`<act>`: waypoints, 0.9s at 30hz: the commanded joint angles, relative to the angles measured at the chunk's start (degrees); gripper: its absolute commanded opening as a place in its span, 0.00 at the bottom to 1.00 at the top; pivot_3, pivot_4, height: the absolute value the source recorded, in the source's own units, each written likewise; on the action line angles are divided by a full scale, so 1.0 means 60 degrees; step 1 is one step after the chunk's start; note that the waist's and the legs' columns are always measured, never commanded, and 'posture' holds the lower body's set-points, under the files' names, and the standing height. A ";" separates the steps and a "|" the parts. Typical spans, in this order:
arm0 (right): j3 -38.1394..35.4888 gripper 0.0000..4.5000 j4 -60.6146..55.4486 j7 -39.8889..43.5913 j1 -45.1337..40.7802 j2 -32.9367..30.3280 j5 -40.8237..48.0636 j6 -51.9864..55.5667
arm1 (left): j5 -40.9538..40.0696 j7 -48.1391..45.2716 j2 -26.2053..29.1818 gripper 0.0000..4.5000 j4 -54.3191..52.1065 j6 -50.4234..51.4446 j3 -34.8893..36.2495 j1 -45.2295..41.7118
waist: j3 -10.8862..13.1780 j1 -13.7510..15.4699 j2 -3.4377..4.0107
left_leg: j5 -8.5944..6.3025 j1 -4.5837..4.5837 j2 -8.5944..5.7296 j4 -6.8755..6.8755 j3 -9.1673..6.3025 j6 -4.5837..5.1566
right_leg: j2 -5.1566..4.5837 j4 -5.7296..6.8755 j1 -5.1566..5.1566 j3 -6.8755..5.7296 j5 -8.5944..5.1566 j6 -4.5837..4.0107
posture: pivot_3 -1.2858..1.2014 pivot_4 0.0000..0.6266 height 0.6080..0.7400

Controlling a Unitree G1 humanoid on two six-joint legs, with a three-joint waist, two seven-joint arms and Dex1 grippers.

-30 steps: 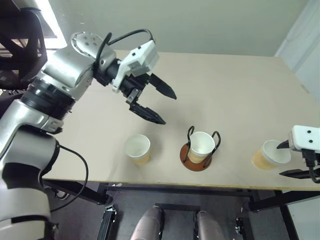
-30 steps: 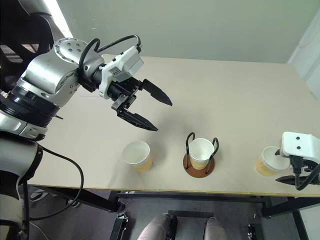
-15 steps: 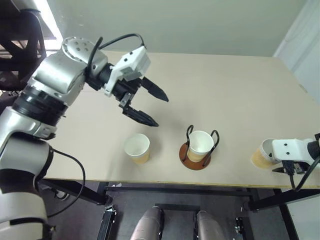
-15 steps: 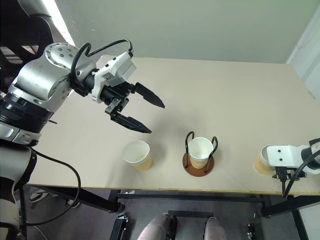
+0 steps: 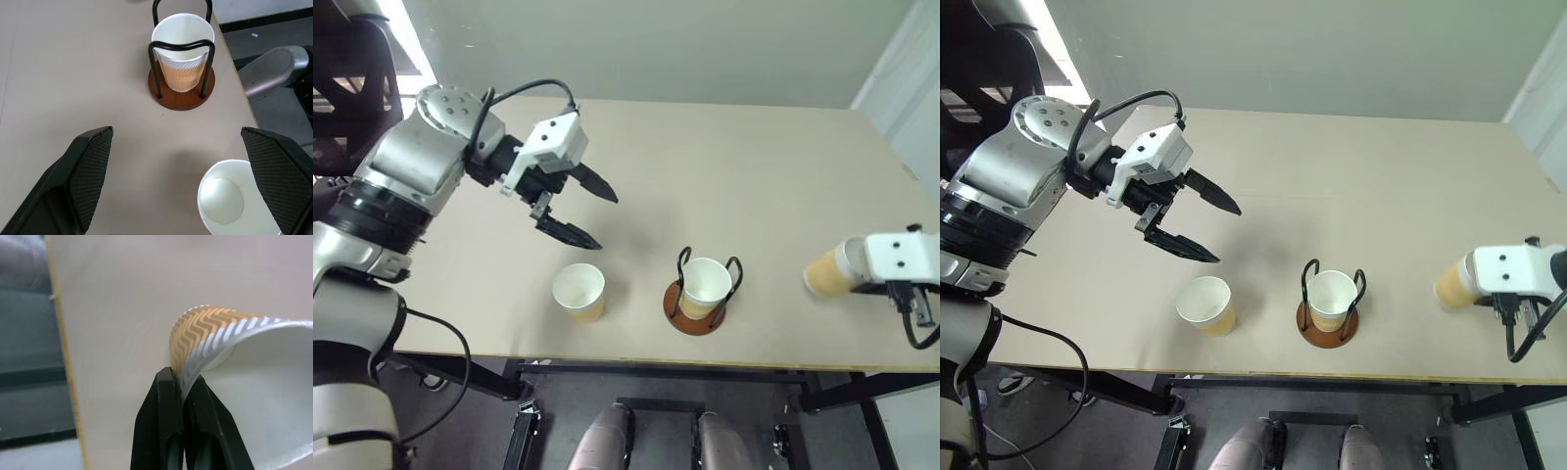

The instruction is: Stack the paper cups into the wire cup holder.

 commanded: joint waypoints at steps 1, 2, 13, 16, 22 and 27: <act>-0.0087 0.01 -0.0634 -0.0002 -0.1633 -0.0219 0.0721 0.0732 | 0.0056 -0.0271 -0.0022 1.00 0.0033 -0.0343 0.0154 -0.0017 | 0.0000 -0.0011 0.0001 | 0.0000 0.0000 -0.0001 -0.0004 0.0001 0.0000 | 0.0000 0.0000 -0.0004 0.0001 0.0000 -0.0001 | 0.52 0.24 1.00; 0.0182 0.01 -0.0769 0.0015 -0.2347 -0.0129 0.0861 0.0983 | 0.0068 -0.0271 -0.0047 1.00 0.0072 -0.0401 0.0111 -0.0018 | 0.0000 -0.0017 0.0001 | 0.0002 -0.0002 -0.0002 -0.0011 0.0005 -0.0002 | 0.0001 0.0002 -0.0013 0.0001 -0.0001 -0.0002 | 0.52 0.24 1.00; 0.2969 0.01 -0.1433 0.1075 -0.6929 0.1600 0.0749 0.2574 | 0.0151 -0.0271 -0.0429 1.00 0.0504 -0.0799 -0.0165 -0.0151 | -0.0004 -0.0038 -0.0013 | 0.0084 -0.0016 0.0006 -0.0093 -0.0043 0.0056 | 0.0003 0.0012 -0.0056 -0.0048 -0.0034 -0.0056 | 0.52 0.24 1.00; 0.3460 0.01 -0.1487 0.1475 -0.7369 0.1854 0.0583 0.2590 | 0.0178 -0.0271 -0.0482 1.00 0.0600 -0.0901 -0.0250 -0.0183 | -0.0004 -0.0043 -0.0013 | 0.0081 -0.0019 0.0009 -0.0098 -0.0045 0.0050 | 0.0002 0.0012 -0.0061 -0.0053 -0.0046 -0.0063 | 0.52 0.24 1.00; 0.4298 0.01 -0.1487 0.1767 -0.8005 0.1963 0.0491 0.2161 | 0.0164 -0.0271 -0.0588 1.00 0.0697 -0.0993 -0.0360 -0.0232 | -0.0004 -0.0040 -0.0013 | 0.0087 -0.0023 0.0010 -0.0095 -0.0046 0.0038 | 0.0000 0.0015 -0.0064 -0.0054 -0.0052 -0.0069 | 0.52 0.24 1.00; 0.4737 0.01 -0.1490 0.1767 -0.8386 0.2076 0.0541 0.1910 | 0.0198 -0.0271 -0.0690 1.00 0.0752 -0.1047 -0.0379 -0.0243 | -0.0003 -0.0048 -0.0012 | 0.0090 -0.0019 0.0012 -0.0096 -0.0055 0.0044 | -0.0001 0.0024 -0.0063 -0.0049 -0.0048 -0.0075 | 0.52 0.24 1.00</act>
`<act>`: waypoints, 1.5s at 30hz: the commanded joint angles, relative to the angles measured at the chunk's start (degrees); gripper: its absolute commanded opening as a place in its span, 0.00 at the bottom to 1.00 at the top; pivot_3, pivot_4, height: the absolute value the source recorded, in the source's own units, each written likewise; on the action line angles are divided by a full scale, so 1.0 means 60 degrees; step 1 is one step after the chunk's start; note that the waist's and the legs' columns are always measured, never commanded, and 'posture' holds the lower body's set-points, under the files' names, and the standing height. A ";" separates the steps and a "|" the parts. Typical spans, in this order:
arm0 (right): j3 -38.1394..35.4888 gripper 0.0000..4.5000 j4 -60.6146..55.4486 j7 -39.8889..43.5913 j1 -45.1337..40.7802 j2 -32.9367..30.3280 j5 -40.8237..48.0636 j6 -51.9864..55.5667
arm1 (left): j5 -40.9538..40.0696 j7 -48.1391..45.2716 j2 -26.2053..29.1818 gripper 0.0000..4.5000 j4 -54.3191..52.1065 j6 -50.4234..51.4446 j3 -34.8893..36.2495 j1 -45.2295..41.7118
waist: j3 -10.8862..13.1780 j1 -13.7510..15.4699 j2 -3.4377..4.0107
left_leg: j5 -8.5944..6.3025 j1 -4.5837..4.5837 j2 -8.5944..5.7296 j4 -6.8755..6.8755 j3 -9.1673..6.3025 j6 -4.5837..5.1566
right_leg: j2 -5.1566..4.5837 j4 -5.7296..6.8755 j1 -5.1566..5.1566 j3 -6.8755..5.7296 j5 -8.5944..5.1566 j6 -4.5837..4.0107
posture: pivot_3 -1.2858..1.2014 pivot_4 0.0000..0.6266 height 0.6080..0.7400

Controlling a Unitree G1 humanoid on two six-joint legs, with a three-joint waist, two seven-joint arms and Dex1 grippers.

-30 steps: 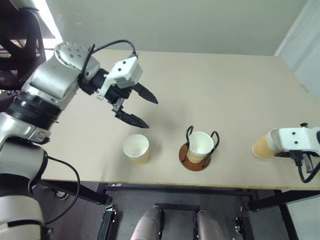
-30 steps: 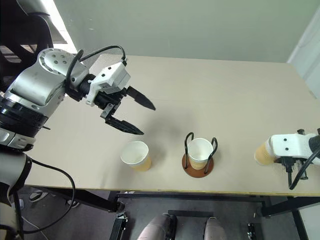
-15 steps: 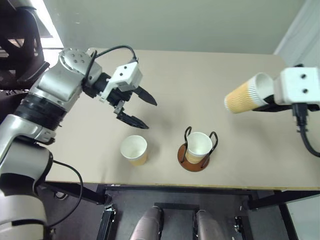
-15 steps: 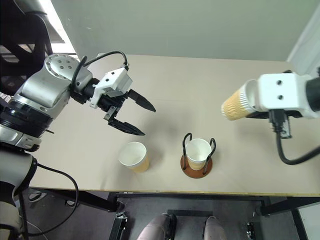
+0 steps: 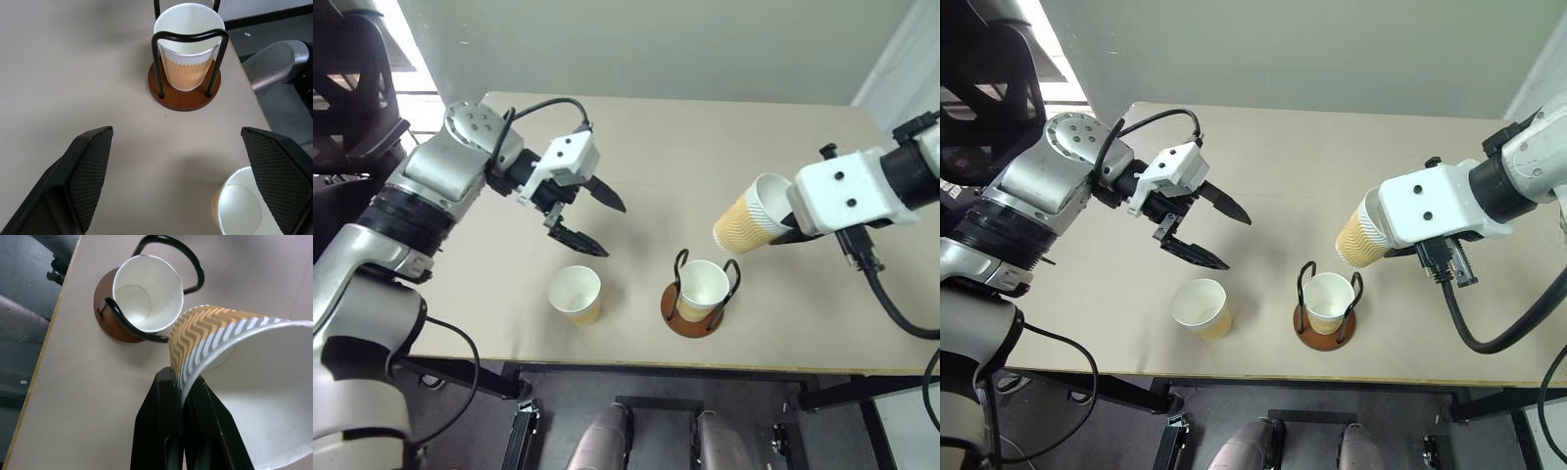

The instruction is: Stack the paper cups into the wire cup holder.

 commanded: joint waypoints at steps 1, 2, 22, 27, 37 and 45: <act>0.0125 0.01 -0.0085 0.0041 -0.0384 -0.0024 0.0016 -0.0236 | 0.0048 -0.0272 -0.0003 1.00 -0.0003 -0.0148 0.0070 -0.0323 | 0.0000 -0.0002 0.0000 | 0.0003 0.0001 -0.0001 0.0000 0.0001 0.0000 | 0.0003 0.0003 -0.0001 -0.0003 0.0001 -0.0002 | 0.52 0.24 1.00; 0.0183 0.01 -0.0107 0.0041 -0.0460 0.0015 0.0035 -0.0229 | 0.0056 -0.0272 -0.0028 1.00 -0.0002 -0.0138 0.0075 -0.0335 | 0.0000 -0.0001 0.0000 | 0.0005 0.0001 -0.0002 0.0000 0.0001 0.0001 | 0.0005 0.0003 -0.0001 -0.0004 0.0003 -0.0004 | 0.52 0.24 1.00; 0.0573 0.01 -0.0691 0.0041 -0.0115 0.0806 -0.0191 0.0025 | 0.0118 -0.0272 -0.0121 1.00 0.0094 -0.0386 0.0111 -0.0241 | 0.0000 -0.0018 0.0000 | 0.0026 0.0003 0.0000 -0.0001 -0.0008 -0.0017 | 0.0005 0.0010 -0.0001 -0.0009 0.0010 -0.0014 | 0.52 0.24 1.00; 0.0637 0.01 -0.0669 0.0041 0.0310 0.0791 -0.0478 -0.0370 | 0.0097 -0.0272 -0.0067 1.00 -0.0099 -0.0289 0.0169 -0.0182 | 0.0000 -0.0019 0.0000 | 0.0028 0.0003 0.0000 0.0000 -0.0009 -0.0016 | 0.0002 0.0010 0.0001 -0.0006 0.0012 -0.0018 | 0.52 0.24 1.00; 0.0807 0.01 -0.0675 0.0041 0.0467 0.0868 -0.0646 -0.0888 | 0.0096 -0.0272 0.0005 1.00 -0.0210 -0.0221 0.0189 -0.0201 | 0.0000 -0.0021 -0.0001 | 0.0034 0.0004 0.0001 0.0000 -0.0006 -0.0013 | 0.0008 0.0013 0.0000 -0.0008 0.0020 -0.0028 | 0.52 0.24 1.00; 0.1004 0.01 -0.0746 0.0041 0.0346 0.1073 -0.0807 -0.1165 | 0.0058 -0.0272 0.0039 1.00 -0.0456 -0.0077 0.0232 -0.0200 | 0.0000 -0.0027 -0.0001 | 0.0036 0.0005 0.0002 0.0000 -0.0007 -0.0013 | 0.0007 0.0013 0.0000 -0.0007 0.0023 -0.0033 | 0.52 0.24 1.00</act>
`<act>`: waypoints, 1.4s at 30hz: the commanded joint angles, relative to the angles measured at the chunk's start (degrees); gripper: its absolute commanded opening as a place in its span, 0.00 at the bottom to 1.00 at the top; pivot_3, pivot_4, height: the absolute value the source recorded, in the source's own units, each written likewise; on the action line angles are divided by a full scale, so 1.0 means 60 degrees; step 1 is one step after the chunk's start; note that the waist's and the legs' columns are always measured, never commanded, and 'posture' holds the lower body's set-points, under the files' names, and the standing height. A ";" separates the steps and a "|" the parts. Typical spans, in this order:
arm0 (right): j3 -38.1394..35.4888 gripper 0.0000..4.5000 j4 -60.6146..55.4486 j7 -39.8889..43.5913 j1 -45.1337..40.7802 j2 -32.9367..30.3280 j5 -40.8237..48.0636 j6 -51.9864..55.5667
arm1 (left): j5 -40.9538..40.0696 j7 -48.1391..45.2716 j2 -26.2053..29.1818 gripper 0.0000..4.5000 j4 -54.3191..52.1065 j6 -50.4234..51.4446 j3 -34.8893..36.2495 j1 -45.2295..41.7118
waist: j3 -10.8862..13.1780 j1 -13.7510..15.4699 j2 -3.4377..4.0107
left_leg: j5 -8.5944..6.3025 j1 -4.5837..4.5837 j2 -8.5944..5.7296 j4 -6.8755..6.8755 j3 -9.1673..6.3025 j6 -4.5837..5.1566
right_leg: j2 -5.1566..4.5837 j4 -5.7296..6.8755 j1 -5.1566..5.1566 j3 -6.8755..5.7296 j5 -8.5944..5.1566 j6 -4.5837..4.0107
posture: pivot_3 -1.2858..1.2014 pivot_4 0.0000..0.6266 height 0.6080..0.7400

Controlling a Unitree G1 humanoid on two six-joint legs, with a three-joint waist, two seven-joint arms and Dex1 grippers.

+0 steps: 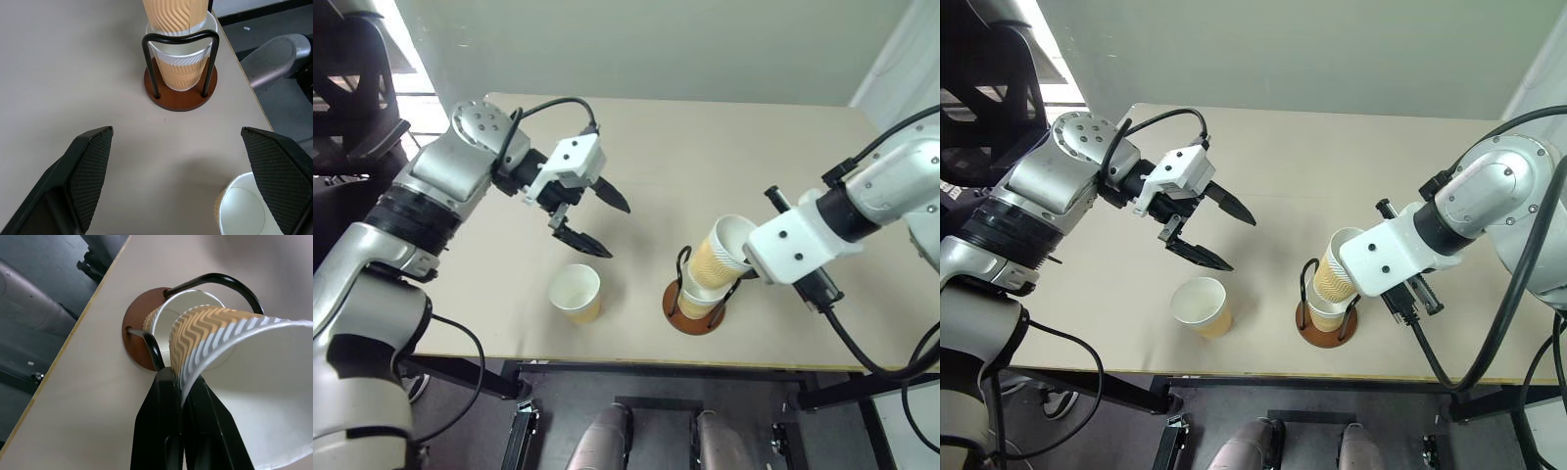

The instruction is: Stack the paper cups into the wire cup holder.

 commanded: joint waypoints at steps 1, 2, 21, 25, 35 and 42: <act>-0.0018 0.04 -0.0173 0.0033 -0.0227 0.0105 -0.0162 -0.0104 | -0.0138 -0.0272 0.0146 1.00 -0.0353 0.0081 0.0242 -0.0147 | 0.0000 -0.0001 0.0000 | 0.0001 0.0000 -0.0001 0.0000 0.0001 -0.0001 | 0.0002 0.0000 0.0000 -0.0002 0.0000 0.0000 | 0.52 0.24 1.00; -0.0005 0.08 -0.0189 0.0033 -0.0225 0.0126 -0.0177 -0.0088 | -0.0137 -0.0272 0.0144 1.00 -0.0376 0.0092 0.0251 -0.0135 | 0.0000 -0.0001 0.0000 | 0.0001 0.0000 0.0000 0.0000 0.0000 -0.0001 | 0.0003 0.0000 0.0000 -0.0004 0.0000 0.0000 | 0.52 0.24 1.00; -0.4201 0.97 -0.0404 -0.2225 -0.0455 0.1220 0.3418 0.7056 | 0.1722 -0.0272 0.0237 1.00 0.0401 -0.2010 -0.0093 -0.0449 | -0.0004 0.0023 -0.0008 | 0.0015 0.0004 -0.0002 -0.0006 -0.0002 -0.0024 | 0.0005 -0.0005 0.0002 0.0001 0.0005 -0.0010 | 0.52 0.24 1.00; -0.4851 0.97 -0.0381 -0.2463 -0.0024 0.0464 0.3991 0.7349 | 0.2382 -0.0272 0.0185 1.00 0.0898 -0.2975 -0.0641 -0.1103 | -0.0003 0.0054 -0.0010 | 0.0005 -0.0005 -0.0009 -0.0013 -0.0016 -0.0018 | 0.0000 -0.0009 -0.0005 0.0004 0.0006 -0.0012 | 0.52 0.24 1.00; -0.5302 0.97 0.0130 -0.2799 0.0370 -0.0682 0.4834 0.7216 | 0.1558 -0.0272 0.0516 1.00 -0.0070 -0.2765 -0.2036 -0.1191 | -0.0003 0.0016 -0.0009 | -0.0006 -0.0017 0.0000 -0.0027 0.0002 -0.0018 | 0.0005 -0.0003 -0.0035 0.0003 0.0000 -0.0006 | 0.52 0.24 1.00; -0.5292 0.97 0.0340 -0.2827 0.0300 -0.1119 0.5429 0.7170 | 0.1199 -0.0272 0.0737 1.00 -0.0503 -0.2839 -0.2854 -0.1284 | -0.0003 0.0018 -0.0009 | -0.0010 -0.0025 -0.0002 -0.0015 -0.0003 -0.0009 | -0.0007 -0.0005 -0.0031 0.0008 -0.0007 0.0007 | 0.52 0.24 1.00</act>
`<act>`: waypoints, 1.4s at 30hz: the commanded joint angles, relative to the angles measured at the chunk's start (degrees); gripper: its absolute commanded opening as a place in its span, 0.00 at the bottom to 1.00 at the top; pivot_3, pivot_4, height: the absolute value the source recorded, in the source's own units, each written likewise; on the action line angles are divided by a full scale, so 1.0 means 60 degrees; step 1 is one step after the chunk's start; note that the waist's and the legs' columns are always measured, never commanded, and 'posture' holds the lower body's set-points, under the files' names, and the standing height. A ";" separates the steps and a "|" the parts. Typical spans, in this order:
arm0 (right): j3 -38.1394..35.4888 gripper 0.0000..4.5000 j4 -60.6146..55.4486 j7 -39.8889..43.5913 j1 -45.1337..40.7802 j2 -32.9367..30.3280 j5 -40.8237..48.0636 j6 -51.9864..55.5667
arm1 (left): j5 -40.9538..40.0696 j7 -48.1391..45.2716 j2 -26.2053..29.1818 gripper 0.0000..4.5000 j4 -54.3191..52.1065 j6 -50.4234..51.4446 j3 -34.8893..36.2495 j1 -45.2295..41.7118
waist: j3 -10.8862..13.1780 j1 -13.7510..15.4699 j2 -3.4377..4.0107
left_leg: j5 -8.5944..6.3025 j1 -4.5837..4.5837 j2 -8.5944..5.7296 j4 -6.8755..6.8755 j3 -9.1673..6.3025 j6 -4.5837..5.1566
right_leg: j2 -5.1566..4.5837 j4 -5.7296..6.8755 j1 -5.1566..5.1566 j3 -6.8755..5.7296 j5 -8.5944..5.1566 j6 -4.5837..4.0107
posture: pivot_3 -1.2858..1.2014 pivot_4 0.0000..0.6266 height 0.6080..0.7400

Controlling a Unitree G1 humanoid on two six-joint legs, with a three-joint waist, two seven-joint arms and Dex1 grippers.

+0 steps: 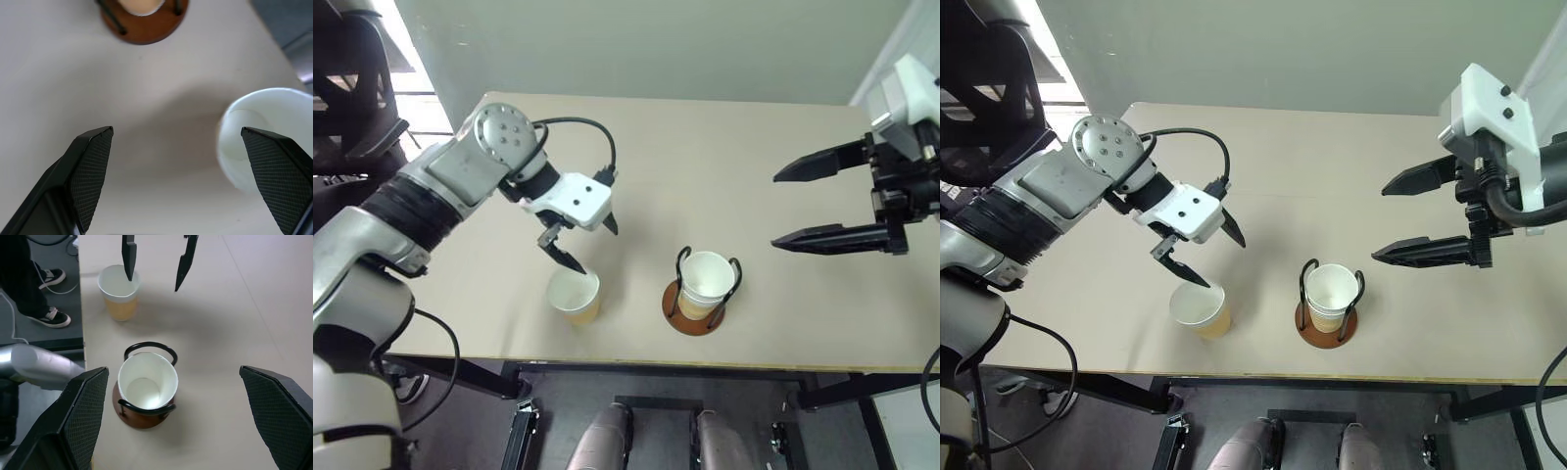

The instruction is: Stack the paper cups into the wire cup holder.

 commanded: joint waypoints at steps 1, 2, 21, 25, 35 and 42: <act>-0.0390 0.97 0.0043 -0.0086 -0.0156 -0.0257 0.0295 -0.0159 | -0.0259 -0.0270 0.0193 1.00 -0.0213 -0.0150 -0.0147 -0.0285 | 0.0000 -0.0003 0.0001 | 0.0001 -0.0001 -0.0002 0.0004 0.0000 0.0000 | 0.0000 0.0002 0.0000 0.0000 0.0000 0.0000 | 0.52 0.24 1.00; -0.0390 0.97 0.0049 -0.0111 -0.0125 -0.0287 0.0328 -0.0182 | -0.0266 -0.0270 0.0200 1.00 -0.0179 -0.0193 -0.0193 -0.0317 | 0.0000 0.0001 0.0001 | 0.0001 0.0002 -0.0004 0.0003 0.0005 0.0001 | 0.0006 0.0003 0.0000 -0.0004 0.0000 0.0000 | 0.52 0.24 1.00; -0.0398 0.97 0.0135 -0.0346 0.0072 -0.0806 0.0811 -0.0440 | -0.0325 -0.0270 0.0413 1.00 -0.0372 -0.0539 -0.0348 -0.0923 | 0.0002 0.0021 -0.0001 | 0.0002 -0.0010 -0.0002 0.0012 -0.0009 0.0004 | 0.0002 0.0000 0.0002 -0.0013 0.0000 0.0006 | 0.52 0.24 1.00; -0.0396 0.97 0.0204 -0.0319 0.0107 -0.0960 0.0877 -0.0504 | -0.1039 -0.0270 0.1143 1.00 -0.0954 -0.0356 -0.0910 -0.1456 | 0.0000 -0.0021 0.0003 | -0.0016 -0.0001 -0.0003 0.0000 0.0004 0.0009 | 0.0004 -0.0007 0.0000 0.0005 -0.0007 0.0017 | 0.52 0.24 1.00; -0.0322 0.97 0.0309 -0.0394 0.0129 -0.0882 0.0934 -0.0730 | -0.0830 -0.0270 0.1369 1.00 -0.1120 -0.0582 -0.1524 -0.1418 | 0.0000 -0.0021 0.0003 | -0.0016 -0.0004 -0.0007 0.0011 -0.0002 0.0010 | 0.0007 -0.0002 0.0005 -0.0011 -0.0012 0.0021 | 0.52 0.24 1.00; -0.0317 0.97 0.0306 -0.0464 0.0144 -0.0863 0.1001 -0.0745 | 0.0062 -0.0270 0.0724 1.00 -0.0469 -0.1132 -0.1259 -0.1044 | 0.0001 -0.0020 0.0004 | -0.0015 -0.0002 -0.0006 0.0017 -0.0004 0.0013 | 0.0002 0.0002 0.0008 -0.0007 -0.0010 0.0018 | 0.52 0.24 1.00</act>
